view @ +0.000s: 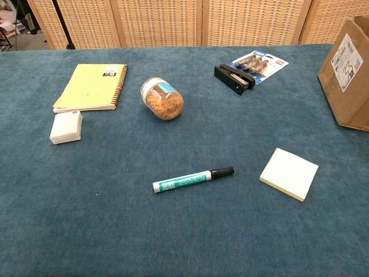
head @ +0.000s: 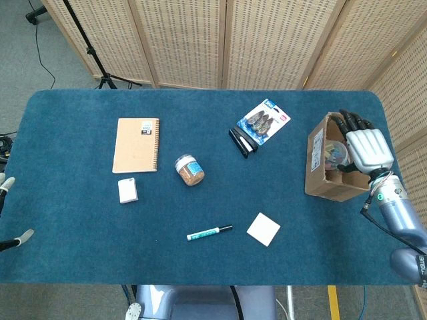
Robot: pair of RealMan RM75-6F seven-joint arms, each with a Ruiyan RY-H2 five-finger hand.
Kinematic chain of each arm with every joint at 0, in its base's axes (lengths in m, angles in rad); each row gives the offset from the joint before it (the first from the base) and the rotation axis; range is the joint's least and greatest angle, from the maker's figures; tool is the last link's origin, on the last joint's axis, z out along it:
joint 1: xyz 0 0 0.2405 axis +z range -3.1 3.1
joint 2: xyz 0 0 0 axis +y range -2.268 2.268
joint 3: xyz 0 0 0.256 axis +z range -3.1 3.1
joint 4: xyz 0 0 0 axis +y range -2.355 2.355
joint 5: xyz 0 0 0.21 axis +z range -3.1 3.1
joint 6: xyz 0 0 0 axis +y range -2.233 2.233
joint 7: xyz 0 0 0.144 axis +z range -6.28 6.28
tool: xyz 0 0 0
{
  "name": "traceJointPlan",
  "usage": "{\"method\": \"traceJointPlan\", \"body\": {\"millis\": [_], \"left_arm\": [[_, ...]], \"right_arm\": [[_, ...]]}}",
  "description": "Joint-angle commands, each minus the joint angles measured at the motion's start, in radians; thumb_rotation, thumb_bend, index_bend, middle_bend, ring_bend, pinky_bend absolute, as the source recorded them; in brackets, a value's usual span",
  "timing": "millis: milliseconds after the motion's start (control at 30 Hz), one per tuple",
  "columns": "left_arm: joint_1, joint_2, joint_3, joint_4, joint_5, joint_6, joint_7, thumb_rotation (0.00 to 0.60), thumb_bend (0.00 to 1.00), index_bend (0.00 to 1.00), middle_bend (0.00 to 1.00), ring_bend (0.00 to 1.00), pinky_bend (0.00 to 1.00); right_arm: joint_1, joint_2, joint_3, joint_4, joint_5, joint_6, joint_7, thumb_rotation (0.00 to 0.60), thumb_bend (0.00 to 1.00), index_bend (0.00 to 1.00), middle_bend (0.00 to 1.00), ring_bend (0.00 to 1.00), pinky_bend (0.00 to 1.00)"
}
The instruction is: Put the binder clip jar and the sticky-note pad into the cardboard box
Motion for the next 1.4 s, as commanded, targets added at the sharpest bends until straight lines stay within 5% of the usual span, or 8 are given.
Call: {"method": "traceJointPlan", "body": {"millis": [33, 133, 367, 933, 1400], "left_arm": [[0.001, 0.000, 0.001, 0.000, 0.003, 0.002, -0.001, 0.600, 0.00, 0.00, 0.00, 0.00, 0.00], [0.002, 0.000, 0.005, 0.000, 0.009, 0.004, 0.001, 0.600, 0.00, 0.00, 0.00, 0.00, 0.00], [0.004, 0.001, 0.009, 0.001, 0.017, 0.008, 0.003, 0.600, 0.00, 0.00, 0.00, 0.00, 0.00], [-0.006, -0.003, 0.005, 0.003, -0.002, -0.014, 0.015, 0.600, 0.00, 0.00, 0.00, 0.00, 0.00], [-0.008, -0.006, 0.006, 0.003, -0.003, -0.017, 0.021, 0.600, 0.00, 0.00, 0.00, 0.00, 0.00]], "right_arm": [[-0.056, 0.081, -0.037, -0.113, -0.236, 0.075, 0.150, 0.600, 0.00, 0.02, 0.00, 0.00, 0.13], [-0.071, 0.106, -0.103, -0.154, -0.426, 0.103, 0.191, 0.600, 0.00, 0.02, 0.00, 0.00, 0.12], [-0.046, 0.078, -0.203, -0.172, -0.581, 0.011, 0.123, 0.600, 0.00, 0.02, 0.00, 0.00, 0.12], [-0.023, -0.197, -0.264, -0.042, -0.587, -0.054, -0.017, 0.600, 0.00, 0.17, 0.00, 0.00, 0.12], [-0.016, -0.278, -0.298, 0.034, -0.617, -0.030, -0.026, 0.600, 0.00, 0.17, 0.00, 0.00, 0.12]]}}
